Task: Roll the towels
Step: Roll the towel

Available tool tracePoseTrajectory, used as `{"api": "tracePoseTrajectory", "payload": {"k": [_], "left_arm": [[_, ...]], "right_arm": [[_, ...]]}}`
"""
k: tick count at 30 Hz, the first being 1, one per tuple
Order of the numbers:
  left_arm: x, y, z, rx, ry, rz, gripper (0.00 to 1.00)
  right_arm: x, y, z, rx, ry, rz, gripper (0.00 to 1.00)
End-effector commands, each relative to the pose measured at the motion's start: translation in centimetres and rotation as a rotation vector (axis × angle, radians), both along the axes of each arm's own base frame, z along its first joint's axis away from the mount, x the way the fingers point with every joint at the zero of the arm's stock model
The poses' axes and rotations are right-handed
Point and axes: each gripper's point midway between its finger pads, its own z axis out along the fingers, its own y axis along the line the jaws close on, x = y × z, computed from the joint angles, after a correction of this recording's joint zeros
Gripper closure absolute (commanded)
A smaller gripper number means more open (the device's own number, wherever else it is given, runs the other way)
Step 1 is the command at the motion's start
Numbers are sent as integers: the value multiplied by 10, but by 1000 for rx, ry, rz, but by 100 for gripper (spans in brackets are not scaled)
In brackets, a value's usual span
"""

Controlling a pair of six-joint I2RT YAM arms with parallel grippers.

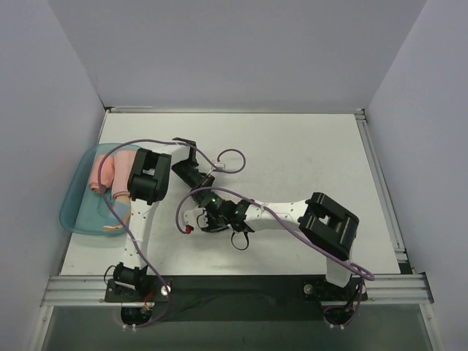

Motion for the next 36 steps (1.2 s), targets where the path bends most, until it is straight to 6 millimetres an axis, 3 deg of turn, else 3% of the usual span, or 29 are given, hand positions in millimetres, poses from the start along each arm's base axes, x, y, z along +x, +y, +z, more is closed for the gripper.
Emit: {"api": "tracePoseTrajectory", "payload": {"k": [1,2,3,5,7,11,16,19,21,25,26,27,28,29,32,33,35,36], "left_arm": [[1,25,-44,39,-144,-134,76],[9,23,-49,34,-199,-116,67],[3,25,-49,52,-176,-92,63],[12,25,-38,27,-229,-53,49],[19,27,-25,9,-247,-9,44],[43,45,0,-36,-300,115,39],[84,66,50,-85,-456,256,34],[109,85,84,-87,-561,335,32],[122,108,108,-88,-637,401,31],[135,138,144,-98,-809,494,30],[127,140,139,-89,-809,498,30],[122,144,155,-79,-886,493,30],[121,146,156,-72,-949,475,29],[104,147,159,-56,-990,463,29],[87,142,160,-54,-1127,395,24],[68,140,153,-33,-1156,362,23],[52,123,146,-38,-1251,241,21],[34,119,133,-7,-1275,185,21]], "right_arm": [[-28,-16,-32,-51,251,23,100],[-34,-20,-38,-75,308,23,100],[-41,-24,-34,-96,392,24,100],[-52,-27,-35,-112,494,20,100],[-65,-30,-28,-102,613,21,100],[-79,-32,-23,-81,769,-15,100],[-85,-29,-23,-55,923,-75,100],[-81,-27,-22,-28,1019,-134,100],[-85,-23,-15,-2,1117,-163,100],[-80,-20,-17,25,1292,-254,100],[-71,-19,-14,46,1312,-277,100],[-71,-16,-12,64,1353,-287,100],[-70,-16,-16,61,1396,-330,100],[-62,-15,-14,82,1417,-354,100],[-61,-13,-18,90,1535,-420,100],[-56,-10,-15,115,1564,-424,100],[-55,-10,-21,110,1612,-457,100],[-54,-10,-21,117,1628,-466,100]]}}
